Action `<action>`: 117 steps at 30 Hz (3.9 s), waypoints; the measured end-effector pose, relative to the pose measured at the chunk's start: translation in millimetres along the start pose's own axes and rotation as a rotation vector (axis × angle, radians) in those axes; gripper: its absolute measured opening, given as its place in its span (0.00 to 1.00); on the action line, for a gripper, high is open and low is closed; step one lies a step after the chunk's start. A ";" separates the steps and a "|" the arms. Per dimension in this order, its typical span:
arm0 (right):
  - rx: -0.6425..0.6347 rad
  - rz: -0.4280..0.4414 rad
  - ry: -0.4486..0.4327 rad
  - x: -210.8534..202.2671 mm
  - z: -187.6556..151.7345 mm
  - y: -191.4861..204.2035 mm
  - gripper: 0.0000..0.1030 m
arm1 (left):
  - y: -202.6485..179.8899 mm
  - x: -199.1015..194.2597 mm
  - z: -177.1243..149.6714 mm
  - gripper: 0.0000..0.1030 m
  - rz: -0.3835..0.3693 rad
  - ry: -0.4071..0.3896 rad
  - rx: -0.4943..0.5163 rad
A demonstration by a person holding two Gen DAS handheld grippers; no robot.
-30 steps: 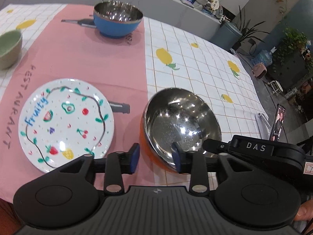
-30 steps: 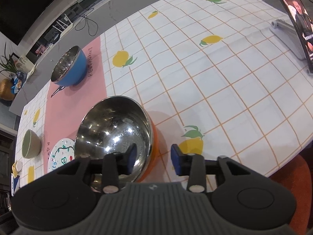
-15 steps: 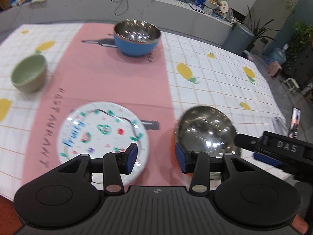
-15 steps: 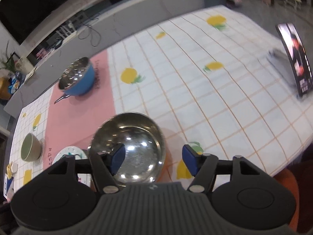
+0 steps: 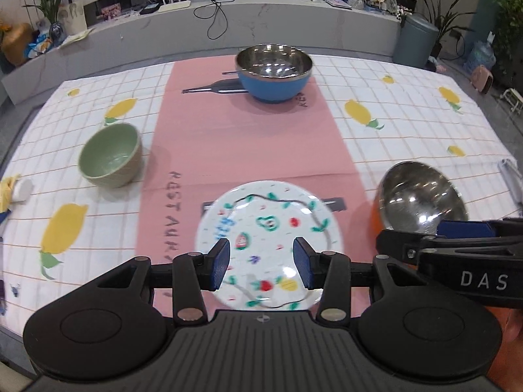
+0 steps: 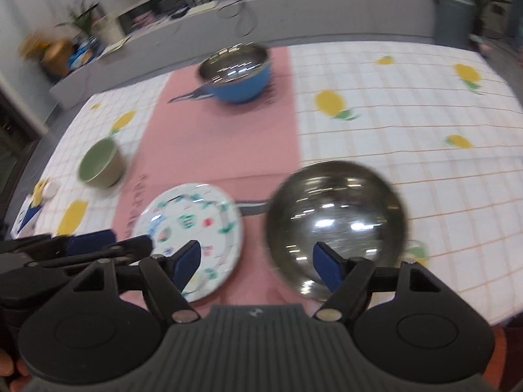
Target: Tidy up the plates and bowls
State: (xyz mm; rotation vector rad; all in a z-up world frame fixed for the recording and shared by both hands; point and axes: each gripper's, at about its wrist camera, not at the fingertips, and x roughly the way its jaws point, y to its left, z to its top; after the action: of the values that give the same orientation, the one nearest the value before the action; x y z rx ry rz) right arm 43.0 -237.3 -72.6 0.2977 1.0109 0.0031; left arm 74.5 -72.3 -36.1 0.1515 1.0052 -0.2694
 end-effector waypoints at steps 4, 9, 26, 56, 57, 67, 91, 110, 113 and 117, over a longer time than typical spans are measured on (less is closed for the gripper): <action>-0.050 0.005 0.012 8.2 5.4 25.2 0.73 | 30.3 1.3 -2.3 0.50 0.026 0.002 -0.061; -0.097 0.013 0.024 21.0 14.4 57.8 0.73 | 70.6 0.7 -4.3 0.50 0.103 -0.018 -0.155; -0.026 0.066 0.076 93.7 72.3 136.4 0.71 | 184.2 4.9 17.3 0.50 0.148 -0.139 -0.497; 0.106 -0.109 -0.056 127.2 186.8 68.3 0.55 | 140.9 73.8 125.3 0.48 -0.089 -0.181 -0.458; 0.108 -0.119 -0.063 126.7 190.9 62.0 0.55 | 132.5 75.7 132.2 0.48 -0.096 -0.186 -0.445; 0.093 -0.202 -0.075 149.3 222.4 25.3 0.56 | 66.6 117.8 186.3 0.49 -0.099 -0.196 -0.302; 0.209 -0.138 -0.017 190.1 222.8 -2.1 0.14 | 35.9 184.5 203.5 0.14 -0.081 -0.045 -0.268; 0.175 -0.047 -0.039 101.0 169.9 16.7 0.13 | 39.6 83.6 156.5 0.10 -0.059 -0.111 -0.329; 0.177 -0.010 -0.043 77.8 151.4 16.7 0.14 | 39.5 58.7 142.8 0.10 -0.059 -0.131 -0.342; 0.174 0.027 -0.061 47.1 126.8 18.6 0.14 | 34.0 27.7 124.7 0.10 -0.050 -0.151 -0.339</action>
State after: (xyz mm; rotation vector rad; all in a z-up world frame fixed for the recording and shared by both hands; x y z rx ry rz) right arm 176.5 -243.9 -44.6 0.4678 0.9485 -0.0697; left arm 199.6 -75.0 6.4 -0.1999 0.8910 -0.1497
